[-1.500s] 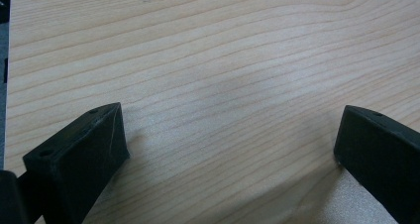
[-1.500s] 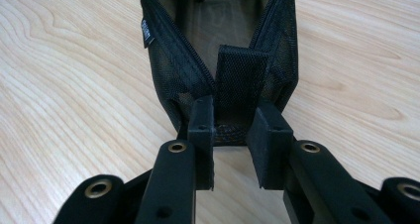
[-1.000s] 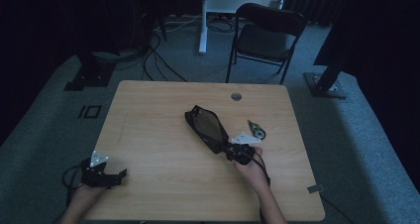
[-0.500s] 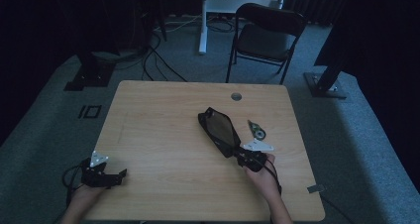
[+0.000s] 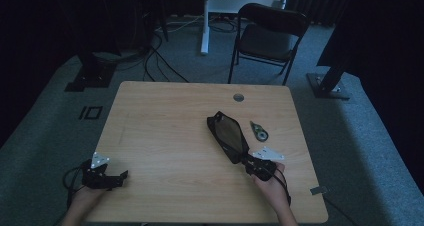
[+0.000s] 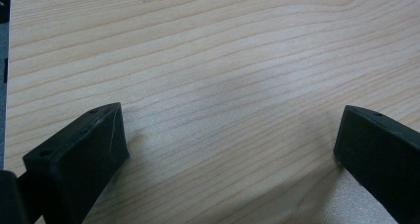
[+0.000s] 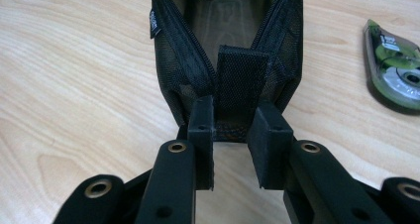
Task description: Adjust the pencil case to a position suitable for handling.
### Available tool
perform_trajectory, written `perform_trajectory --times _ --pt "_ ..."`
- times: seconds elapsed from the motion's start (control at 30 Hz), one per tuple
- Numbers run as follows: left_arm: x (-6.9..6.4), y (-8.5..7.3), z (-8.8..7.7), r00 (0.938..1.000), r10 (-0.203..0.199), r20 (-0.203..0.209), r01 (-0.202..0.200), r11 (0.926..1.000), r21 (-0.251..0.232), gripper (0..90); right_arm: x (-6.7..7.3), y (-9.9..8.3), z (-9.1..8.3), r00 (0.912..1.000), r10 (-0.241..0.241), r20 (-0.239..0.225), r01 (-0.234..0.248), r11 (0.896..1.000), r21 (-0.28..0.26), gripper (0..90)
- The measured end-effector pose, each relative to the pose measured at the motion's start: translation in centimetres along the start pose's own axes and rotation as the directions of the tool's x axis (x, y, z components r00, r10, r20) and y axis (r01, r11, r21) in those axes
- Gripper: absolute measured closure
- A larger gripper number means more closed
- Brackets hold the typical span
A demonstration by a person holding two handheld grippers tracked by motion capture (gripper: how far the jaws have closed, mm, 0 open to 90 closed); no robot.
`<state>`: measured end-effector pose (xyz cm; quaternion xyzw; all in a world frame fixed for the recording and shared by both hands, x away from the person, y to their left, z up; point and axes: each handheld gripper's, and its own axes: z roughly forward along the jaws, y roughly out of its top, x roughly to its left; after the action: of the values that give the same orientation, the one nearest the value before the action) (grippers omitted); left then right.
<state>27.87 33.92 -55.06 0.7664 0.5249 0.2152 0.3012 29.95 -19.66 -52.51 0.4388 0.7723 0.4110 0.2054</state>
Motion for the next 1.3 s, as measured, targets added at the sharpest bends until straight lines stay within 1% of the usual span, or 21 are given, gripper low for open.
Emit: perform_trajectory --times 0.23,0.37,0.57,0.73,0.77,0.87,0.93,1.0,1.03,1.13,1.27,1.3 --pt "0.0 0.0 0.0 1.0000 0.001 0.000 -0.001 1.0000 0.000 0.0 0.4 -0.9 -1.2 0.9997 0.013 0.020 -0.013 1.000 0.001 72.8" --pt "0.0 0.0 0.0 1.0000 0.000 0.000 0.000 1.0000 0.000 0.0 0.5 -1.2 -1.7 0.9994 0.000 0.033 0.000 1.000 0.006 72.8" --pt "0.0 0.0 0.0 1.0000 0.001 0.000 -0.001 1.0000 0.000 0.0 0.6 -1.8 -2.4 0.9991 0.000 0.042 0.000 1.000 0.004 72.8" --pt "0.0 0.0 0.0 1.0000 0.000 0.000 0.000 1.0000 0.000 0.0 0.4 -1.9 -2.8 0.9986 0.040 0.034 -0.040 0.999 -0.003 71.4" --pt "0.0 0.0 0.0 1.0000 0.000 0.000 0.000 1.0000 0.000 0.0 0.4 -1.9 -2.9 0.9983 0.045 0.037 -0.045 0.999 -0.006 69.9" --pt "0.0 0.0 0.0 1.0000 0.000 0.000 0.000 1.0000 0.000 0.0 0.3 -1.9 -3.3 0.9986 0.030 0.044 -0.030 0.999 -0.012 63.3" --pt "0.0 0.0 0.0 1.0000 0.000 0.000 0.000 1.0000 0.000 0.0 0.3 -1.8 -3.7 0.9988 0.035 0.035 -0.034 0.999 -0.029 59.3" --pt "0.0 0.0 0.0 1.0000 0.001 0.000 -0.001 1.0000 0.000 0.0 0.3 -1.7 -4.0 0.9991 0.026 0.033 -0.025 0.999 -0.036 55.9" --pt "0.0 0.0 0.0 1.0000 0.000 0.000 0.000 1.0000 0.000 0.0 0.2 -1.7 -4.2 0.9990 0.034 0.028 -0.033 0.998 -0.045 54.8" --pt "0.0 0.0 0.0 1.0000 0.000 0.000 0.000 1.0000 0.000 0.0 -0.1 -1.6 -4.6 0.9991 0.036 0.022 -0.035 0.998 -0.058 50.6" --pt "0.0 0.0 0.0 1.0000 0.000 0.000 0.000 1.0000 0.000 0.0 -0.4 -1.6 -5.1 0.9998 0.006 0.018 -0.005 0.998 -0.060 47.2" --pt "0.0 0.0 0.0 1.0000 0.000 0.000 0.000 1.0000 0.000 0.0 -0.5 -1.6 -5.3 0.9999 0.008 0.015 -0.007 0.998 -0.063 46.0"
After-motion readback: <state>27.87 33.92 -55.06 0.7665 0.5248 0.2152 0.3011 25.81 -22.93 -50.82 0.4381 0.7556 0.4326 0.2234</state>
